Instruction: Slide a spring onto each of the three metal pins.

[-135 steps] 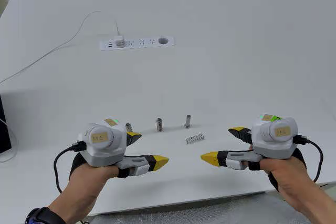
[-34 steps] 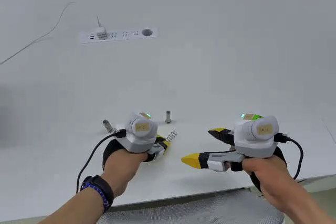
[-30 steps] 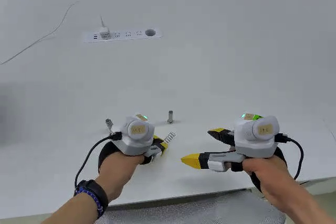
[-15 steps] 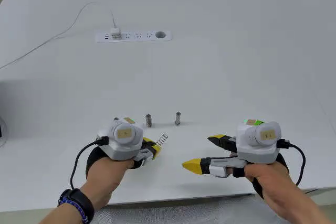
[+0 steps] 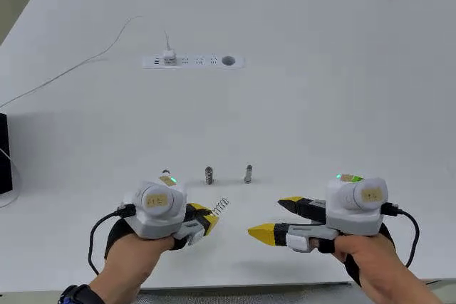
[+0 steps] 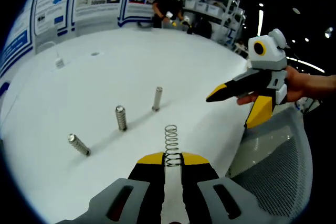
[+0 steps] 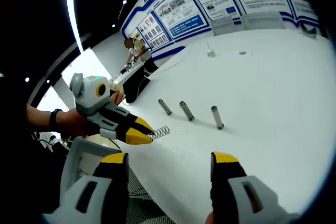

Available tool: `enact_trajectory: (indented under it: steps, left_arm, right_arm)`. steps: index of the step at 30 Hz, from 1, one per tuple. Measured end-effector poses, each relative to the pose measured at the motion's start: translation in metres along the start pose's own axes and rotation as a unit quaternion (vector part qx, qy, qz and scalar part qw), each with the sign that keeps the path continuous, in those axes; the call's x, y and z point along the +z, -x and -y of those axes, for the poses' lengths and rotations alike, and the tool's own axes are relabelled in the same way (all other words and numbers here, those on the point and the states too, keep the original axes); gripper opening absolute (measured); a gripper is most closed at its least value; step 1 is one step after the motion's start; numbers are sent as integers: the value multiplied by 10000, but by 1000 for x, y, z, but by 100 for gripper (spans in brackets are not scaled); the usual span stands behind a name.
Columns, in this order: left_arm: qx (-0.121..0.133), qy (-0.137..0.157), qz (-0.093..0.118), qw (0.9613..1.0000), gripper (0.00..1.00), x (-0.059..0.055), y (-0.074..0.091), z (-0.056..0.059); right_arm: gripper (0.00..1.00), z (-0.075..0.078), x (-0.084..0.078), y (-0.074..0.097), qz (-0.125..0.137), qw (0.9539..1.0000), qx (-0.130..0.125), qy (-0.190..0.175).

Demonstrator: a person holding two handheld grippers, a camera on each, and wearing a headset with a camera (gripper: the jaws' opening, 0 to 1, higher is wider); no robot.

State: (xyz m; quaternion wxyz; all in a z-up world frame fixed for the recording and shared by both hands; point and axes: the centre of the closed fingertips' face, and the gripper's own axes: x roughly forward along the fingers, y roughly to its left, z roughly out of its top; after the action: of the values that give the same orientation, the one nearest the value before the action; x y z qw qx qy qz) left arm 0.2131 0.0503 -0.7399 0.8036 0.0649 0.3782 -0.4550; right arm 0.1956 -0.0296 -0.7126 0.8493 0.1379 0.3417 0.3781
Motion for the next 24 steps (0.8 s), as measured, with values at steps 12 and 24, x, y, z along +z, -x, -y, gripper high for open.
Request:
enact_trajectory:
  steps: [12, 24]
  left_arm:
    - [-176, -336, 181, 9991, 10, 22, 14, 21]
    - [-433, -777, 261, 9957, 10, 40, 16, 45]
  right_arm:
    - [53, -15, 17, -7, 232, 9983, 421, -336]
    - [41, -18, 27, -6, 273, 9961, 625, -551]
